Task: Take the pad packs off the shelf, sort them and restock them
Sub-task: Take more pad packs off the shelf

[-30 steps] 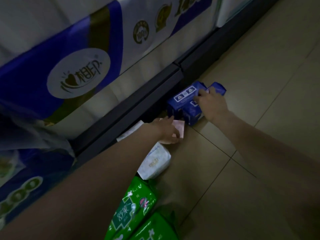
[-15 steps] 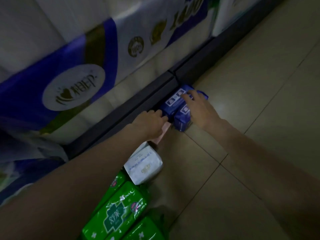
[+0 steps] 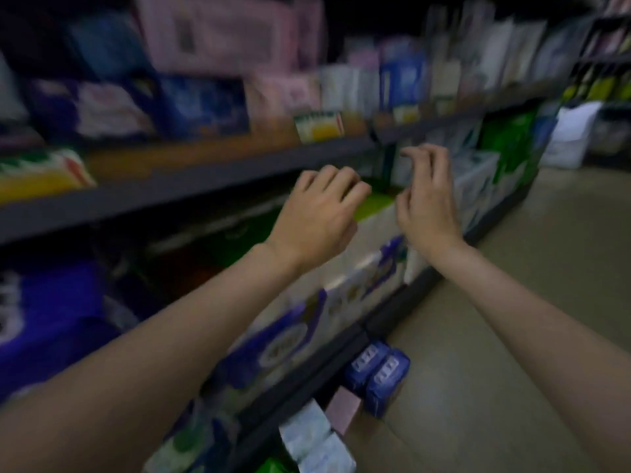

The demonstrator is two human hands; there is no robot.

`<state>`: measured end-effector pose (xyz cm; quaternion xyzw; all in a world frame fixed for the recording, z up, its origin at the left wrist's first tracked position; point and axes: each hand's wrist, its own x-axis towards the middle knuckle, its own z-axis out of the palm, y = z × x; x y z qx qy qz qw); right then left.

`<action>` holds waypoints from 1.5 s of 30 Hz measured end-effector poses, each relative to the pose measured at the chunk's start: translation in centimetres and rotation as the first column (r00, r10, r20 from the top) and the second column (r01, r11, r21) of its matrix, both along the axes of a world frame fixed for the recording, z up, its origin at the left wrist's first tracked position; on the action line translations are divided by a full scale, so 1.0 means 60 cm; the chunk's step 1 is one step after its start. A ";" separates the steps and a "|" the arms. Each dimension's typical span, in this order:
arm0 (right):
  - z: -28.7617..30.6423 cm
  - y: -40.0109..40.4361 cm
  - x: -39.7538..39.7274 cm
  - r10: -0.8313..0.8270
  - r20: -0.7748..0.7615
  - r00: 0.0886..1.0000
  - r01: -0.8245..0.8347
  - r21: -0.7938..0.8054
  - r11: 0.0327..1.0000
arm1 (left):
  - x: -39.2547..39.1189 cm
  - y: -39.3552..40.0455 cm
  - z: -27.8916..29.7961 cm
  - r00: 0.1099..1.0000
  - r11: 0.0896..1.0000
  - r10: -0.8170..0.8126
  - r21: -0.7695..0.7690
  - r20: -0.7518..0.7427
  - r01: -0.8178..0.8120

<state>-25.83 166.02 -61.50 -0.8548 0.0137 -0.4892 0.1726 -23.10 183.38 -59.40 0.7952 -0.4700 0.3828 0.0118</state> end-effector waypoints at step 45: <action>0.337 0.478 0.245 0.494 -0.642 0.586 -0.722 -0.138 0.678 | -0.026 0.535 0.330 -0.234 -0.069 0.911 0.432 -0.341 -0.899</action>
